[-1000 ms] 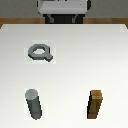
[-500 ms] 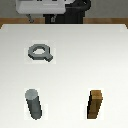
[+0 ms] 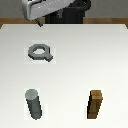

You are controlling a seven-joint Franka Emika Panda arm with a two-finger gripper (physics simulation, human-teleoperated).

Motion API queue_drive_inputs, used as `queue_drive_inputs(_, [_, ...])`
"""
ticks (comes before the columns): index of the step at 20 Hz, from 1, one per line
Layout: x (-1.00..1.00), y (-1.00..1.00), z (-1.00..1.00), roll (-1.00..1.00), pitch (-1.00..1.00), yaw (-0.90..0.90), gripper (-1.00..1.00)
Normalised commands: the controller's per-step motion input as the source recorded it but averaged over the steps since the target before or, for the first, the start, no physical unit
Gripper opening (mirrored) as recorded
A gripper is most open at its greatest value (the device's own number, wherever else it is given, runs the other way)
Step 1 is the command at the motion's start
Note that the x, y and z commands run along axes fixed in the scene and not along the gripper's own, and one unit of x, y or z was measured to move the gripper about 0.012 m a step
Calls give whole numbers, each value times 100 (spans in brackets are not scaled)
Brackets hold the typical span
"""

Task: Put the loop with the handle onto the peg.

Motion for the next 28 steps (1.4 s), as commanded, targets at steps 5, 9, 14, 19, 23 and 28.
queue_drive_inputs(5, [0,-20,-20,0,0,33,100])
queue_drive_inputs(9, [0,0,-100,0,0,0,100])
queue_drive_inputs(14, [20,0,-40,0,0,0,100])
queue_drive_inputs(19, [0,0,-60,0,0,0,100])
queue_drive_inputs(23, [0,0,-75,0,0,0,100])
queue_drive_inputs(28, [0,0,-40,0,0,0,-100])
